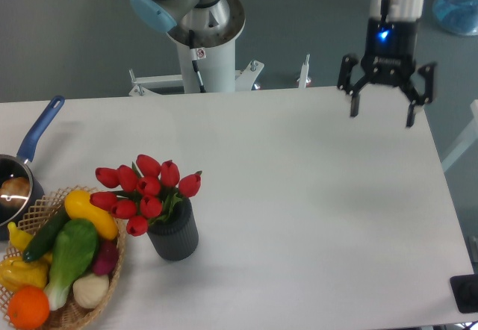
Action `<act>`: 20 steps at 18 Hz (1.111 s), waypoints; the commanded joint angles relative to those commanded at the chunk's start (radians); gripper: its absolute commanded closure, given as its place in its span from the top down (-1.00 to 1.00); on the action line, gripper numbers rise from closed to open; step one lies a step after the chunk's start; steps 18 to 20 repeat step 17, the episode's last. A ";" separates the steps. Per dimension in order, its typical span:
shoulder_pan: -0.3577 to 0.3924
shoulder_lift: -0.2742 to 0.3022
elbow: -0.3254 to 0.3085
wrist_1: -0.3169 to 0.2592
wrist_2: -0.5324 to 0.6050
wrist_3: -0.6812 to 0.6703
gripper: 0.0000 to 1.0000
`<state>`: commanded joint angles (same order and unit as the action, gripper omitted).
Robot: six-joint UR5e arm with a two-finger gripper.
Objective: Insert the flowers into the vase
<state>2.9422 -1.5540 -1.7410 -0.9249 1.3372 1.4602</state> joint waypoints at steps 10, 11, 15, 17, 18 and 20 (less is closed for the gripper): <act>0.077 0.100 -0.003 -0.216 0.185 0.345 1.00; 0.083 0.103 -0.003 -0.219 0.183 0.345 1.00; 0.094 0.106 -0.003 -0.224 0.169 0.342 1.00; 0.094 0.106 -0.005 -0.224 0.169 0.341 1.00; 0.094 0.106 -0.005 -0.224 0.169 0.341 1.00; 0.094 0.106 -0.005 -0.224 0.169 0.341 1.00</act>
